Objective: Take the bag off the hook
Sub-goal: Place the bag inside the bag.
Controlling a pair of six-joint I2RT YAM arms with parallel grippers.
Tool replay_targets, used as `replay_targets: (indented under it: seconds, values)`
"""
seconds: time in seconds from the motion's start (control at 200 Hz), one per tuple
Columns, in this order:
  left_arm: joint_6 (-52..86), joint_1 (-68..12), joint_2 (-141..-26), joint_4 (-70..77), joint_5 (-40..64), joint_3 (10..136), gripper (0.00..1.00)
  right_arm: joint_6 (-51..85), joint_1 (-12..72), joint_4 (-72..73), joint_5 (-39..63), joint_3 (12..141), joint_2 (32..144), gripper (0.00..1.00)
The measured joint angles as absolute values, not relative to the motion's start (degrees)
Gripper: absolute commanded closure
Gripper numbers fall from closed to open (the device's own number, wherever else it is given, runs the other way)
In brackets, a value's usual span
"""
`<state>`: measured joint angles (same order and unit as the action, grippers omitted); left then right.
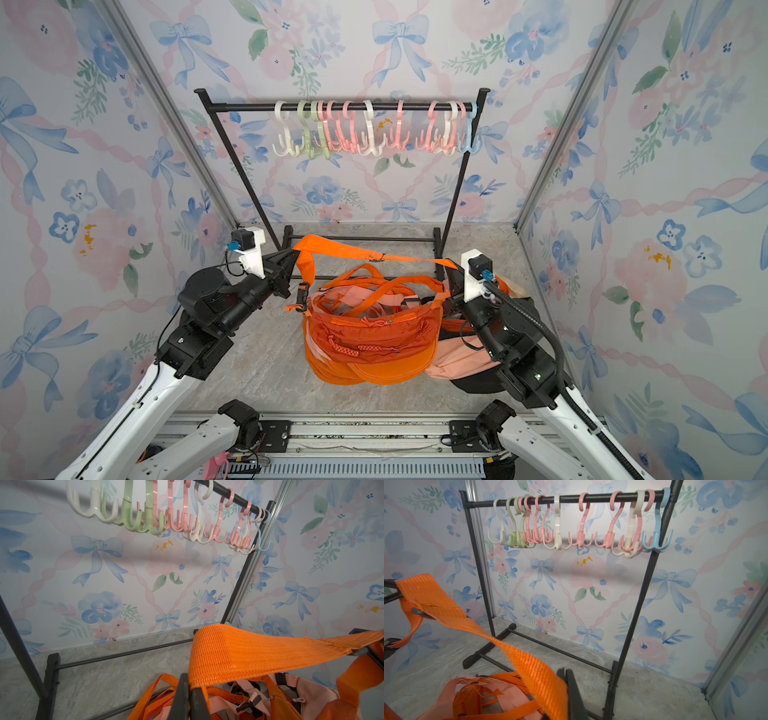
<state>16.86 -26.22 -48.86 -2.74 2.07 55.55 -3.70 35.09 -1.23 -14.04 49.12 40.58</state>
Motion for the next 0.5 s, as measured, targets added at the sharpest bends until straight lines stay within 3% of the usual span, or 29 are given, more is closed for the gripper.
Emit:
replay_targets:
  seconds: [0.5]
  values:
    - [18.2, -27.4, -63.6, 6.2, -3.7, 51.8, 1.00, 6.0, 20.4, 13.6, -10.7, 41.8, 58.5, 0.87]
